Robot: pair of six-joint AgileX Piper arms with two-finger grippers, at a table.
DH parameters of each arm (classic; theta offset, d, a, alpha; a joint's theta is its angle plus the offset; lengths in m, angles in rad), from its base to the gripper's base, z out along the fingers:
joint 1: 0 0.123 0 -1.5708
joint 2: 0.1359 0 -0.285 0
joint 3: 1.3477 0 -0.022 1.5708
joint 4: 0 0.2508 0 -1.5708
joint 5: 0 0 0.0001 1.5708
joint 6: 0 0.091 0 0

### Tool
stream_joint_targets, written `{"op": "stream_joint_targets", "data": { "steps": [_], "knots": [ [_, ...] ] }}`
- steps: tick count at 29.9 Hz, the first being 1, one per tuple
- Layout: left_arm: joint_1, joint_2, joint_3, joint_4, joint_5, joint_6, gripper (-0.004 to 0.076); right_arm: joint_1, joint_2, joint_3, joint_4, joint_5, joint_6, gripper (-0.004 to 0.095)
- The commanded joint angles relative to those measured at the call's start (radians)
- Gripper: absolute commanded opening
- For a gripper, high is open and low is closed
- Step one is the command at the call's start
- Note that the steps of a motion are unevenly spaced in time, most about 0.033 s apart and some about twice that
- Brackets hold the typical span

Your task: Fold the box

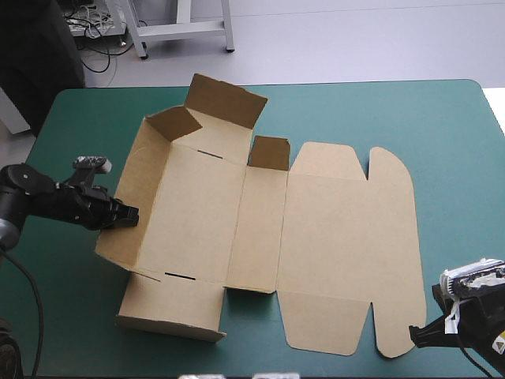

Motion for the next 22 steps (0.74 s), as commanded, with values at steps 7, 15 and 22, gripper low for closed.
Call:
{"op": "stream_joint_targets", "data": {
  "steps": [7, 15, 22],
  "knots": [
    [-0.246, -0.053, -0.369, 0.306, 0.024, -0.088, -0.0032, -0.006, 0.011, -0.071, 0.01, -0.06, -0.002, -0.0023],
    [-0.414, -0.053, -0.476, 0.442, -0.107, -0.109, -0.0032, -0.006, 0.011, -0.118, -0.025, -0.061, 0.001, -0.0023],
    [-0.592, -0.049, -0.485, 0.661, -0.25, -0.109, -0.0032, -0.006, 0.011, -0.12, -0.028, -0.061, 0.018, -0.0023]
  ]
}}
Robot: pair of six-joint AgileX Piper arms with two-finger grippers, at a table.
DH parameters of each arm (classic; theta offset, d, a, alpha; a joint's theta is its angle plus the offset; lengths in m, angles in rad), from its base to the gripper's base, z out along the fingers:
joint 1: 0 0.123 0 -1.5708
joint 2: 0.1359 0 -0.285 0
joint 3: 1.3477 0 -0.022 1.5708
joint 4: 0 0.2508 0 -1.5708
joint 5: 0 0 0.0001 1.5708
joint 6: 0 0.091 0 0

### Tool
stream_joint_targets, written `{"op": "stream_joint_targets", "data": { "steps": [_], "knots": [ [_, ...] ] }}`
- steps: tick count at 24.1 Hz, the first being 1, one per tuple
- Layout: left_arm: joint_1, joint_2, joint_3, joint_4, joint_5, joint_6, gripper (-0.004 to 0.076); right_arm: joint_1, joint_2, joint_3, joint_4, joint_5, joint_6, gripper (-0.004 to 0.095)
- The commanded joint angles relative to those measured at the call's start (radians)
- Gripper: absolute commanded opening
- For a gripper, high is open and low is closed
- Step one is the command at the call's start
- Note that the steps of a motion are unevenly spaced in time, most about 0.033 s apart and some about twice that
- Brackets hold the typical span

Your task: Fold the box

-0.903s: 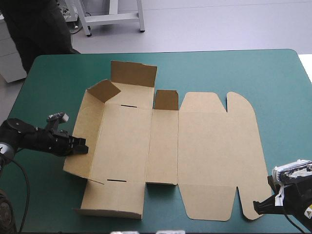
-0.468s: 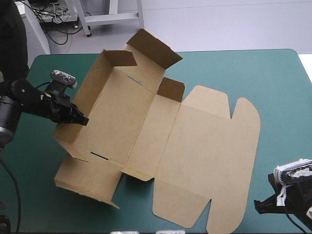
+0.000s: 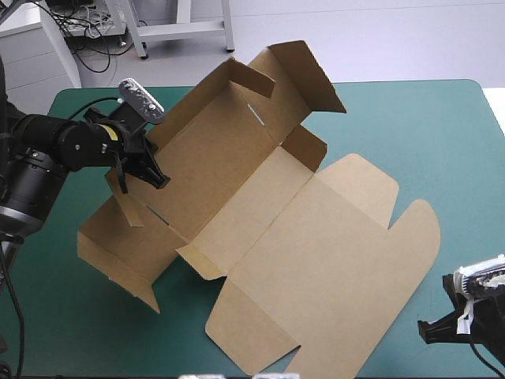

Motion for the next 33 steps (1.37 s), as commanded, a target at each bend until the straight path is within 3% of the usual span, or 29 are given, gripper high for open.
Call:
{"op": "stream_joint_targets", "data": {
  "steps": [1, 7, 15, 23, 27, 29, 33],
  "knots": [
    [-0.086, -0.033, -0.038, 0.111, -0.141, -0.005, -0.0032, -0.006, 0.011, -0.033, -0.004, -0.059, 0.013, -0.0023],
    [-0.257, -0.02, -0.038, 0.331, -0.226, -0.003, -0.0032, -0.006, 0.011, -0.033, -0.004, -0.059, 0.035, -0.0023],
    [-0.353, -0.008, 0.026, 0.382, -0.243, 0.084, -0.0032, -0.006, 0.011, -0.033, -0.004, -0.053, 0.041, -0.0023],
    [-0.439, -0.01, 0.172, 0.461, -0.478, 0.082, -0.0032, -0.006, 0.011, -0.033, -0.004, -0.046, 0.046, -0.0023],
    [-0.562, -0.01, 0.259, 0.742, -0.531, -0.116, -0.0032, -0.006, 0.011, -0.033, -0.003, -0.046, 0.051, -0.0023],
    [-0.608, -0.01, 0.308, 0.954, -0.498, -0.314, -0.0032, -0.006, 0.011, -0.033, -0.003, -0.046, 0.051, -0.0023],
    [-0.654, -0.012, 0.392, 1.154, -0.444, -0.511, -0.0032, -0.006, 0.011, -0.033, -0.003, -0.046, 0.051, -0.0023]
  ]
}}
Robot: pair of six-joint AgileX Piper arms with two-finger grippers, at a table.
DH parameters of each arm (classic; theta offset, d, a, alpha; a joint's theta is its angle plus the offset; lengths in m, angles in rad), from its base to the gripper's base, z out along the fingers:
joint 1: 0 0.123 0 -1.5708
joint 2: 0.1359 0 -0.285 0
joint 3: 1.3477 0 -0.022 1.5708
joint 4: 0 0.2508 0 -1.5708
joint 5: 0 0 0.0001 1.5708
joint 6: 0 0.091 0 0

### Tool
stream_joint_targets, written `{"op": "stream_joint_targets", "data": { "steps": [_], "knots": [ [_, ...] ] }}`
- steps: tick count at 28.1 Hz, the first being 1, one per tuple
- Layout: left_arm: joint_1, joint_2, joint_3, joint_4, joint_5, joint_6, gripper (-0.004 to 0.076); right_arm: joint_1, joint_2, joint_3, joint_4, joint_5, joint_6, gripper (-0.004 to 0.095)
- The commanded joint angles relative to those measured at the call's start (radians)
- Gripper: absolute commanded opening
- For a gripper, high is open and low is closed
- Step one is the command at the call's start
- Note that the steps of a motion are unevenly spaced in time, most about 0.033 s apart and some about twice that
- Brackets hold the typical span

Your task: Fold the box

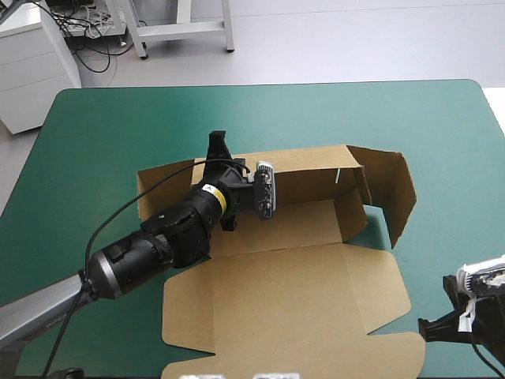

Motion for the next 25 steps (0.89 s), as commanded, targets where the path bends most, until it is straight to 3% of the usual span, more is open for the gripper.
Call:
{"op": "stream_joint_targets", "data": {
  "steps": [1, 5, 10, 19, 22, 25],
  "knots": [
    [-0.032, -0.047, 0.062, 0.213, -0.022, -0.179, -0.0032, -0.006, 0.011, -0.032, 0.001, -0.053, -0.001, -0.0023],
    [-0.034, -0.11, 0.233, 0.416, -0.135, -0.406, -0.0032, -0.006, 0.011, -0.032, 0.001, -0.047, -0.001, -0.0023],
    [-0.034, -0.139, 0.32, 0.645, -0.102, -0.622, -0.0032, -0.006, 0.011, -0.032, 0.001, -0.047, -0.001, -0.0023],
    [-0.034, -0.139, 0.322, 0.783, -0.1, -0.72, -0.0032, -0.006, 0.011, -0.048, -0.001, -0.079, 0.024, -0.001],
    [-0.034, -0.139, 0.322, 0.781, -0.096, -0.72, -0.0032, -0.006, 0.028, -0.083, -0.016, -0.09, 0.04, 0.0056],
    [-0.034, -0.139, 0.322, 0.781, -0.09, -0.722, -0.0032, -0.006, 0.078, -0.137, -0.04, -0.09, 0.066, 0.0233]
  ]
}}
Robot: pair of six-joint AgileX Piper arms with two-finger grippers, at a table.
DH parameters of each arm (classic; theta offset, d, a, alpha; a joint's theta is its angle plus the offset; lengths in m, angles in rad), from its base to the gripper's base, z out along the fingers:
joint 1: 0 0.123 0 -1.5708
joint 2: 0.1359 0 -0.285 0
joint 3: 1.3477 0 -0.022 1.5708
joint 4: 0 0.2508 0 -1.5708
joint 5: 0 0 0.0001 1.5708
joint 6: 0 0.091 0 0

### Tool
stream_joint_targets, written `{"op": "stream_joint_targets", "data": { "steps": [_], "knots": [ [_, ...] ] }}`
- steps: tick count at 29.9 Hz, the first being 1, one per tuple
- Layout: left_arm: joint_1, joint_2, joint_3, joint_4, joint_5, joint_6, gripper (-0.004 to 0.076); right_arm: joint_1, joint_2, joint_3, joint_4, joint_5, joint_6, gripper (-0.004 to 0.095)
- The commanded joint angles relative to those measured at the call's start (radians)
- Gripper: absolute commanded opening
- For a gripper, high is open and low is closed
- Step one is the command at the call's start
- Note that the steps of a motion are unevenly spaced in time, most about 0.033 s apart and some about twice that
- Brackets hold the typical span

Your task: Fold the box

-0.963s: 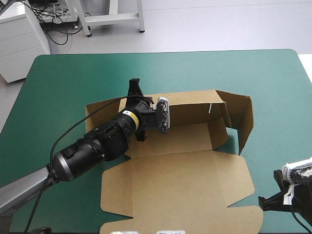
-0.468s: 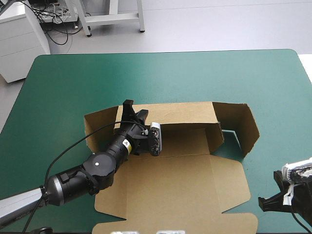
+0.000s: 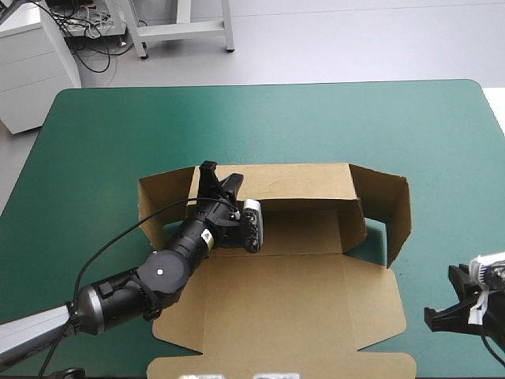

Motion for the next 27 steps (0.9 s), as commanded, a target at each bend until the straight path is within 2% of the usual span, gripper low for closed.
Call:
{"op": "stream_joint_targets", "data": {
  "steps": [1, 5, 7, 18, 27],
  "knots": [
    [-0.004, -0.034, -0.027, 0.044, 0.043, -0.02, -0.0032, -0.006, 0.073, -0.088, -0.031, -0.076, 0.029, 0.0327],
    [-0.004, -0.034, -0.027, 0.044, 0.063, -0.021, -0.0032, -0.006, 0.162, -0.166, -0.074, -0.122, 0.031, 0.074],
    [-0.004, -0.034, -0.027, 0.042, 0.066, -0.021, -0.0032, -0.006, 0.21, -0.201, -0.079, -0.144, 0.033, 0.0844],
    [-0.004, -0.034, -0.027, 0.028, 0.064, -0.022, -0.0032, -0.006, 0.53, -0.393, -0.049, -0.157, 0.076, 0.086],
    [-0.004, -0.034, -0.027, 0.028, 0.062, -0.022, -0.0032, -0.006, 0.82, -0.582, 0.036, -0.14, 0.07, 0.086]
  ]
}}
